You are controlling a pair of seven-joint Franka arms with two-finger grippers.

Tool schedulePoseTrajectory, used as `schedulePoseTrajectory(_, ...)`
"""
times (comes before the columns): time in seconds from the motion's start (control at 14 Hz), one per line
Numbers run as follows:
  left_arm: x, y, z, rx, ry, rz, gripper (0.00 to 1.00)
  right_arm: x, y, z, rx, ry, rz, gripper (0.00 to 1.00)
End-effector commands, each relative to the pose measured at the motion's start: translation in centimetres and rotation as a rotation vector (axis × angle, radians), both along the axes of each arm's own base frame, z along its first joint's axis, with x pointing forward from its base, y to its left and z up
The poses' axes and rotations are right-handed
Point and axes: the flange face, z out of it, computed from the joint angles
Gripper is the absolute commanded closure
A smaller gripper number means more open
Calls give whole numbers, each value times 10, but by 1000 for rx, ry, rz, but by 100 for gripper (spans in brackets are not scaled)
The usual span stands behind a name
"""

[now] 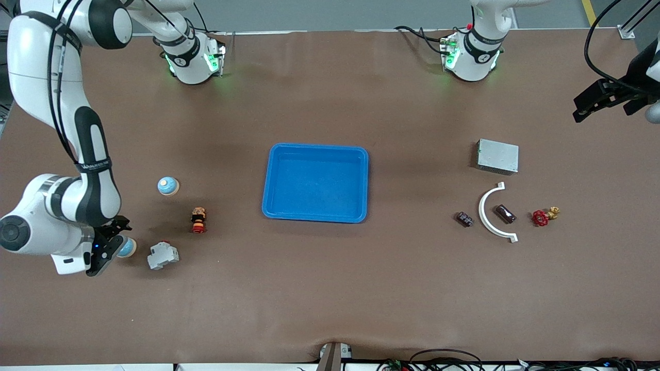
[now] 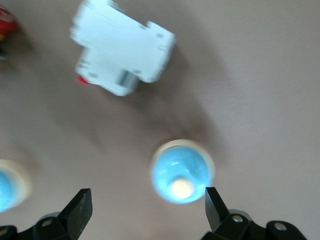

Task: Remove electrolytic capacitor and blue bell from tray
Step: 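Lower the bell beside the white breaker and open the right gripper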

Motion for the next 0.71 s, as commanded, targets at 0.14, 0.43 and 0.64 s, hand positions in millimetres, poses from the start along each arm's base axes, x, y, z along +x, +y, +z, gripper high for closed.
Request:
schedulePoseTrajectory(0.14, -1, 1, 4, -20, 6, -16, 0, -34, 83, 94, -87, 177, -371, 0)
schedulePoseTrajectory(0.43, 5, -5, -4, -18, 19, -25, 0, -97, 109, 157, -158, 246, -599, 0)
schedulePoseTrajectory(0.64, 2, -6, -1, -17, 13, -27, 0, -152, 106, 195, -143, 209, -687, 0)
